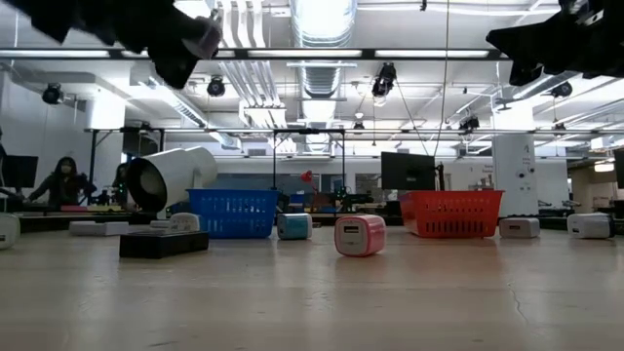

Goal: Pick & Place Office items
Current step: Put the purple charger adapter into the blue bin

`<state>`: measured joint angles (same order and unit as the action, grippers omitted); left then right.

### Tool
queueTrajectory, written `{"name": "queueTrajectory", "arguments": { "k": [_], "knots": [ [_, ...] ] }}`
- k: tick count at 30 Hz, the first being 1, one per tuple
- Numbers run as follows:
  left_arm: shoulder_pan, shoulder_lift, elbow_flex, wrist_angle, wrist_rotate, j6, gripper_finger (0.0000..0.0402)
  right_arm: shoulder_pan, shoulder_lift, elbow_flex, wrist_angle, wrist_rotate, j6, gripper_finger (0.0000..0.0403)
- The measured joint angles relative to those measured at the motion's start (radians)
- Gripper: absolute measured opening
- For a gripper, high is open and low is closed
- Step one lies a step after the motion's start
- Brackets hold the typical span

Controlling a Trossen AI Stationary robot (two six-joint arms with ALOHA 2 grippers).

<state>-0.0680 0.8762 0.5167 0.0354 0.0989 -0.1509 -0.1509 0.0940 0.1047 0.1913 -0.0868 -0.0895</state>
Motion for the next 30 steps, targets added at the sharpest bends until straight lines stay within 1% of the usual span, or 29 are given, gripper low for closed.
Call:
{"name": "queueTrajectory", "arguments": {
  "k": [4, 6, 9, 12, 19, 23, 25, 27, 30],
  "knots": [
    [0.017, -0.125, -0.182, 0.217, -0.078, 0.010, 0.0127, 0.000, 0.000, 0.000, 0.000, 0.000, 0.000, 0.0008],
    [0.019, -0.183, -0.260, 0.292, -0.118, 0.012, 0.0127, 0.000, 0.000, 0.000, -0.001, 0.000, 0.001, 0.0008],
    [0.024, -0.266, -0.343, 0.351, -0.156, 0.006, 0.0127, 0.000, 0.000, 0.000, -0.001, 0.000, 0.002, 0.0008],
    [0.039, -0.336, -0.382, 0.352, -0.178, 0.001, 0.0127, 0.000, 0.000, 0.000, -0.001, 0.000, 0.003, 0.0008],
    [0.105, -0.443, -0.394, 0.293, -0.178, 0.047, 0.0127, 0.000, 0.000, 0.000, -0.002, 0.000, 0.003, 0.0008],
    [0.141, -0.469, -0.392, 0.286, -0.178, 0.021, 0.0127, 0.000, 0.000, 0.000, -0.002, 0.000, 0.000, 0.0008],
    [0.156, -0.454, -0.363, 0.239, -0.182, -0.018, 0.0127, 0.000, 0.000, 0.000, -0.002, 0.000, 0.000, 0.0008],
    [0.161, -0.406, -0.307, 0.162, -0.215, -0.049, 0.0127, 0.000, 0.000, 0.000, -0.001, 0.001, 0.000, 0.0008],
    [0.161, -0.282, -0.200, 0.019, -0.268, -0.066, 0.0127, 0.000, 0.000, 0.000, -0.001, 0.001, 0.000, 0.0008]
  ]
}}
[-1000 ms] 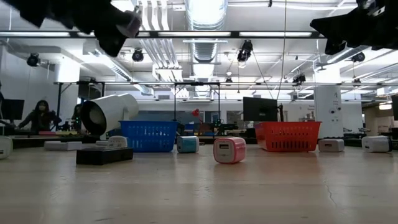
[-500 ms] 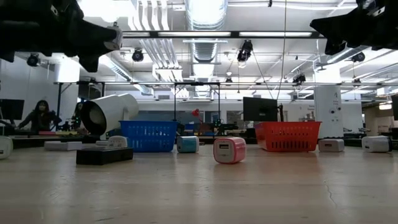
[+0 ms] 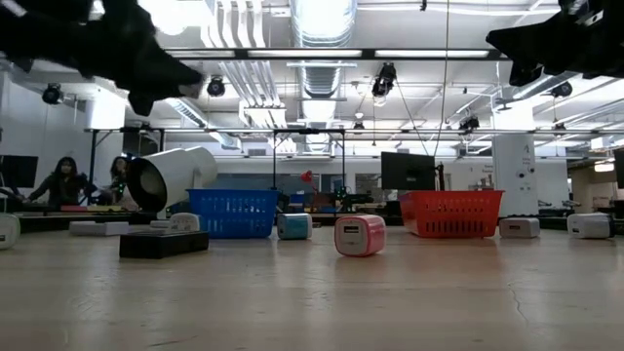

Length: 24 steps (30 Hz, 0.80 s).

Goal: Pick & Place Office items
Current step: Put the purple charger adapter into the blue bin

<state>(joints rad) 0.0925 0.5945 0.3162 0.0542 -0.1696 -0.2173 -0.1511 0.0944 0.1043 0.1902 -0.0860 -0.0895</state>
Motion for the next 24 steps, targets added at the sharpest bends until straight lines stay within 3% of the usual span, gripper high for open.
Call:
{"name": "queueTrajectory", "arguments": {
  "k": [6, 13, 18, 24],
  "knots": [
    [0.000, 0.350, 0.209, -0.185, -0.011, 0.017, 0.0127, 0.000, 0.000, 0.000, 0.000, 0.000, 0.001, 0.0008],
    [0.002, 0.726, 0.364, -0.265, -0.010, 0.071, 0.0127, 0.000, 0.000, 0.000, -0.010, 0.000, 0.001, 0.0008],
    [0.006, 0.885, 0.449, -0.324, -0.011, 0.097, 0.0127, 0.000, 0.000, 0.000, -0.017, 0.000, 0.000, 0.0008],
    [0.006, 0.963, 0.524, -0.415, -0.010, 0.093, 0.0127, 0.000, 0.000, 0.000, -0.019, 0.000, 0.000, 0.0008]
  ]
}}
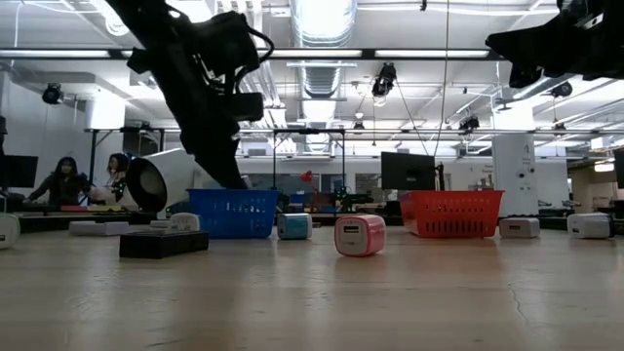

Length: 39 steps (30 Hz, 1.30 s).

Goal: Pick & Place Office items
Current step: Put the purple charger adapter into the blue bin, then put the white digital clock into the red bin

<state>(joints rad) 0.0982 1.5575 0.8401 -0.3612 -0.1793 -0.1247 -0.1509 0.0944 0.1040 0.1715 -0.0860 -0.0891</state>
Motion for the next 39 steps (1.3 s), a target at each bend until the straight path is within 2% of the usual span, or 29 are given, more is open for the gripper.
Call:
{"name": "queueTrajectory", "arguments": {
  "k": [3, 8, 11, 13, 16, 19, 22, 24, 28, 29, 30, 39],
  "knots": [
    [0.000, 0.002, 0.021, -0.032, 0.000, -0.002, 0.0134, 0.000, 0.000, 0.000, 0.000, 0.000, 0.001, 0.0008],
    [0.000, -0.047, 0.044, -0.067, 0.002, 0.006, 0.0264, 0.000, 0.000, 0.000, 0.000, 0.000, 0.000, 0.0008],
    [0.000, -0.102, 0.059, -0.084, 0.003, 0.024, 0.0324, 0.000, 0.000, 0.000, 0.000, 0.000, 0.001, 0.0008],
    [0.000, -0.145, 0.068, -0.085, 0.003, 0.044, 0.0346, 0.000, 0.000, 0.000, -0.002, 0.000, 0.001, 0.0008],
    [0.000, -0.243, 0.069, -0.059, 0.004, 0.097, 0.0353, 0.000, 0.000, 0.000, -0.002, 0.000, 0.001, 0.0008],
    [0.001, -0.372, 0.039, 0.049, 0.058, 0.188, 0.0331, 0.000, 0.000, 0.000, -0.003, 0.000, 0.001, 0.0008],
    [0.016, -0.507, -0.017, 0.175, 0.191, 0.268, 0.0273, 0.000, 0.000, 0.000, -0.003, 0.000, 0.000, 0.0008],
    [0.025, -0.589, -0.058, 0.243, 0.224, 0.287, 0.0216, 0.000, 0.000, 0.000, -0.002, 0.000, 0.000, 0.0008],
    [0.032, -0.715, -0.164, 0.336, 0.176, 0.297, 0.0068, 0.000, 0.000, 0.000, -0.001, 0.000, 0.000, 0.0008],
    [0.032, -0.739, -0.192, 0.356, 0.168, 0.297, 0.0036, 0.000, 0.000, 0.000, -0.001, 0.000, 0.000, 0.0008],
    [0.032, -0.762, -0.219, 0.373, 0.156, 0.292, 0.0020, 0.000, 0.000, 0.000, -0.001, 0.000, 0.000, 0.0008],
    [0.033, -0.936, -0.458, 0.516, 0.104, 0.263, 0.0003, 0.000, 0.000, 0.000, 0.015, 0.000, 0.003, 0.0008]
  ]
}}
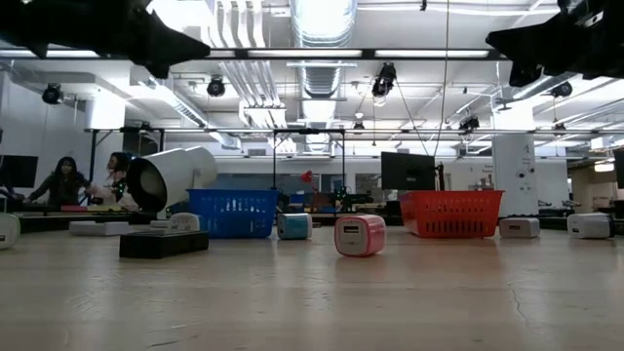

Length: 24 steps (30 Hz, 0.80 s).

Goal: Pick & Place Office items
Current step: Put the white digital clock into the red bin

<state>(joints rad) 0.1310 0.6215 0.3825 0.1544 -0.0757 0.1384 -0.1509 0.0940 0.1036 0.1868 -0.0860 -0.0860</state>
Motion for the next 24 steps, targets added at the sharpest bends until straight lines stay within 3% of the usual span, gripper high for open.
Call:
{"name": "queueTrajectory", "arguments": {
  "k": [7, 15, 20, 24],
  "knots": [
    [0.004, -0.131, -0.027, -0.008, -0.010, -0.004, 0.0002, 0.000, 0.000, 0.000, 0.009, 0.001, 0.051, 0.0008],
    [0.003, -0.190, -0.028, -0.059, -0.007, 0.004, 0.0004, 0.000, 0.000, 0.000, -0.012, 0.001, 0.098, 0.0008],
    [0.004, -0.201, -0.028, -0.091, -0.120, -0.035, 0.0002, 0.000, 0.000, 0.026, -0.078, 0.006, 0.107, 0.0008],
    [0.004, -0.249, -0.028, -0.145, -0.123, -0.015, 0.0002, 0.000, 0.000, 0.046, -0.105, 0.006, 0.113, 0.0008]
  ]
}}
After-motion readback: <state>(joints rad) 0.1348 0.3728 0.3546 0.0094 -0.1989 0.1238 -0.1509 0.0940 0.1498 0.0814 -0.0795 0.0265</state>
